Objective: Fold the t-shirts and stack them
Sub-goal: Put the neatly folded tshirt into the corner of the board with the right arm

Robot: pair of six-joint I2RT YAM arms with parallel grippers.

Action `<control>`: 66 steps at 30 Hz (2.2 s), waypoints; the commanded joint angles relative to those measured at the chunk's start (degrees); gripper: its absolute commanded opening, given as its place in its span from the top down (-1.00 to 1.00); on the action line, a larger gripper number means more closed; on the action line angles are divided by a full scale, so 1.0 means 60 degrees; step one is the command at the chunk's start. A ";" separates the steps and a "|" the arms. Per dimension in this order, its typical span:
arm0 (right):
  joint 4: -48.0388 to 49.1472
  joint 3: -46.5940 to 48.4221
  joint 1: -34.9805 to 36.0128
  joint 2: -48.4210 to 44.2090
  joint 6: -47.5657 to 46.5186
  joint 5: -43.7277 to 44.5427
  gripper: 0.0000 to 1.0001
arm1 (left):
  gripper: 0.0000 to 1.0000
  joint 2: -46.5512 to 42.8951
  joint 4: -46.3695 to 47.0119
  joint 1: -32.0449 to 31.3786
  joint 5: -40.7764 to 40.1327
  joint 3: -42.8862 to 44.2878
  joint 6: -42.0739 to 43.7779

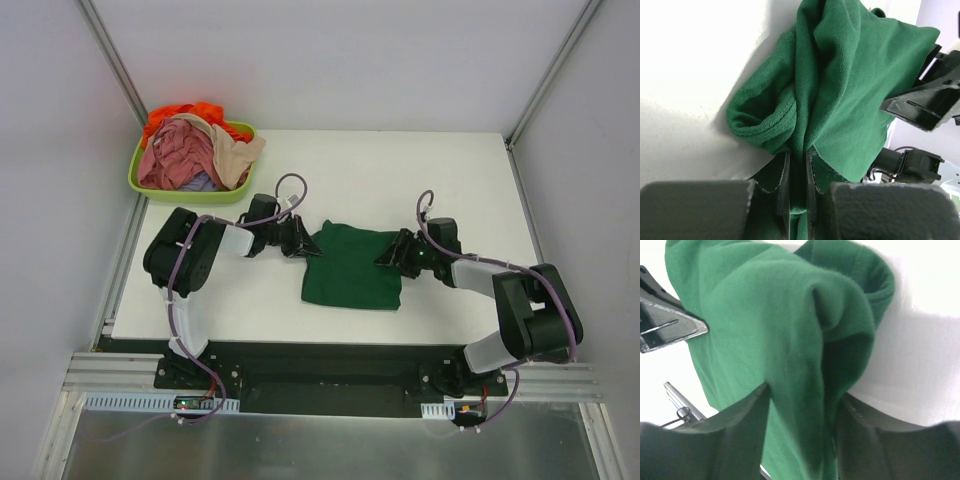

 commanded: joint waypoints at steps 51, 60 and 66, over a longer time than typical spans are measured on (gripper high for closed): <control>-0.8711 1.5374 -0.2789 0.8294 -0.5914 0.5231 1.00 | -0.98 -0.4009 -0.6357 0.0063 -0.5702 0.1466 0.2714; -0.7719 1.7065 -0.3551 0.9572 -0.6384 0.4939 0.99 | -0.98 -0.3512 -0.6547 0.0063 -0.5907 0.2052 0.2816; -0.6575 1.7138 -0.3611 0.9967 -0.6808 0.4425 0.98 | -0.98 -0.3335 -0.6621 0.0063 -0.5877 0.2287 0.2759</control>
